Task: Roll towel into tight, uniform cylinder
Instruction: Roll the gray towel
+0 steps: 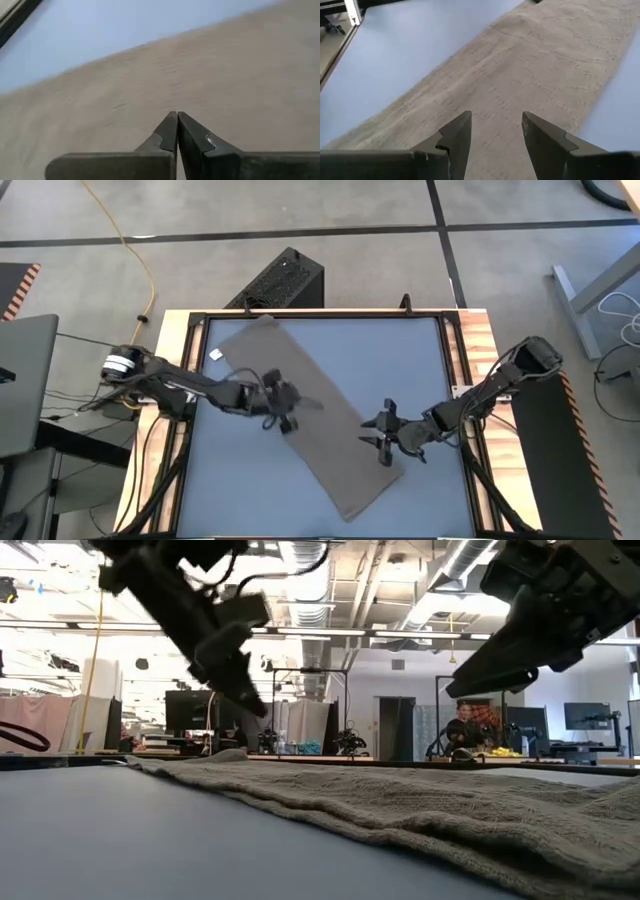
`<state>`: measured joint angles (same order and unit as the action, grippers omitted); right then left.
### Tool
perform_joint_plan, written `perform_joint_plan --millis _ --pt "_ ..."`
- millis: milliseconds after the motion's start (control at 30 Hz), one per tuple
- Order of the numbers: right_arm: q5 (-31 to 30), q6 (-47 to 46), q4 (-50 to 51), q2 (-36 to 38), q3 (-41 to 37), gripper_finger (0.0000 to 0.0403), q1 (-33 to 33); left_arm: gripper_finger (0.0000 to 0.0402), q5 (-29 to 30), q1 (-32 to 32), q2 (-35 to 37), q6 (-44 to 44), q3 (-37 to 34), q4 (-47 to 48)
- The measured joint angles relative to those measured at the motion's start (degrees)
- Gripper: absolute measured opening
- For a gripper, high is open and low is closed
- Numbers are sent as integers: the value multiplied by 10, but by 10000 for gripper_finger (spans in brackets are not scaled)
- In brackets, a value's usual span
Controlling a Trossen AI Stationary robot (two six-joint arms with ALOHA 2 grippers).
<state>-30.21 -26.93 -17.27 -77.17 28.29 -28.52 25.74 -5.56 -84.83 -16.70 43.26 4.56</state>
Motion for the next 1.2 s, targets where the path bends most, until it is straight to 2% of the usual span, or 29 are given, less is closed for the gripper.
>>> perform_joint_plan --millis 167,300,433,633,800,867,1000,1200 --pt "-11 -4 -10 0 0 202 1 0 -21 118 32 -57 -95 -57" --pt "-19 -2 -17 0 0 202 1 0 -59 195 32 -62 -122 -95" --pt "-20 -4 -18 -3 0 202 1 0 -61 244 32 -35 -126 -130" --pt "-1 -47 -35 -64 0 202 -9 0 -123 284 0 -11 -126 -196" --pt "4 -106 -86 -155 0 202 -37 0 -151 294 -91 -1 -99 -230" --pt "4 -128 -125 -191 1 202 -48 0 -153 294 -130 4 -76 -249" --pt "8 -162 -199 -251 8 202 -62 0 -194 291 -213 11 -10 -259" --pt "18 -185 -259 -284 13 202 -85 0 -221 274 -281 13 77 -251"
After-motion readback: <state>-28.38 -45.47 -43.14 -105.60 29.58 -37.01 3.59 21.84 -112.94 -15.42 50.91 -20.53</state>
